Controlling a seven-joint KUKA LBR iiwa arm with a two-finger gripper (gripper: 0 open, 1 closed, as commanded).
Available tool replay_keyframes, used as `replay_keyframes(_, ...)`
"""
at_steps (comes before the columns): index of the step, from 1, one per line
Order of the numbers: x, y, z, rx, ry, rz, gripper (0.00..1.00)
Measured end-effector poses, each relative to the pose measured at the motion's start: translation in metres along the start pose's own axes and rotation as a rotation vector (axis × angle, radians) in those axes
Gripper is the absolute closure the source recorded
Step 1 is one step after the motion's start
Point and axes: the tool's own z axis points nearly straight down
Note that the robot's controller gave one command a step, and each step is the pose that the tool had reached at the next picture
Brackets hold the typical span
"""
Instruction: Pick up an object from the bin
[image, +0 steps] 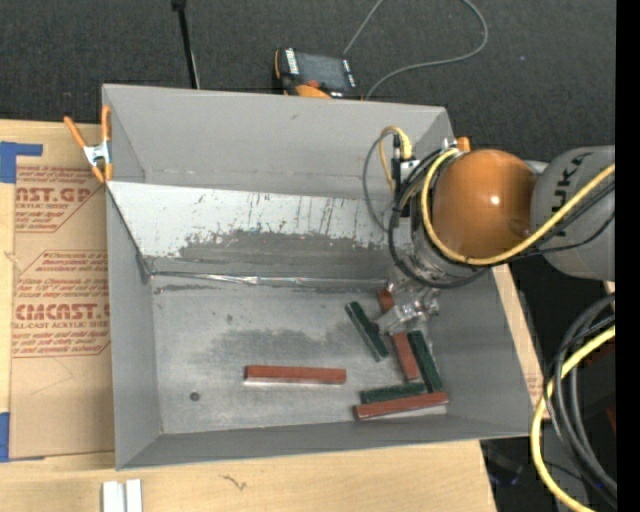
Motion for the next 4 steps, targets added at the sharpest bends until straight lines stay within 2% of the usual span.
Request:
replay_keyframes(2,-0.003,-0.001,-0.02,-0.007,-0.001,0.005,1.0)
replay_keyframes(3,-0.004,-0.004,-0.096,-0.001,0.003,0.007,1.0)
replay_keyframes(4,-0.006,-0.005,-0.124,-0.005,0.001,0.009,1.0)
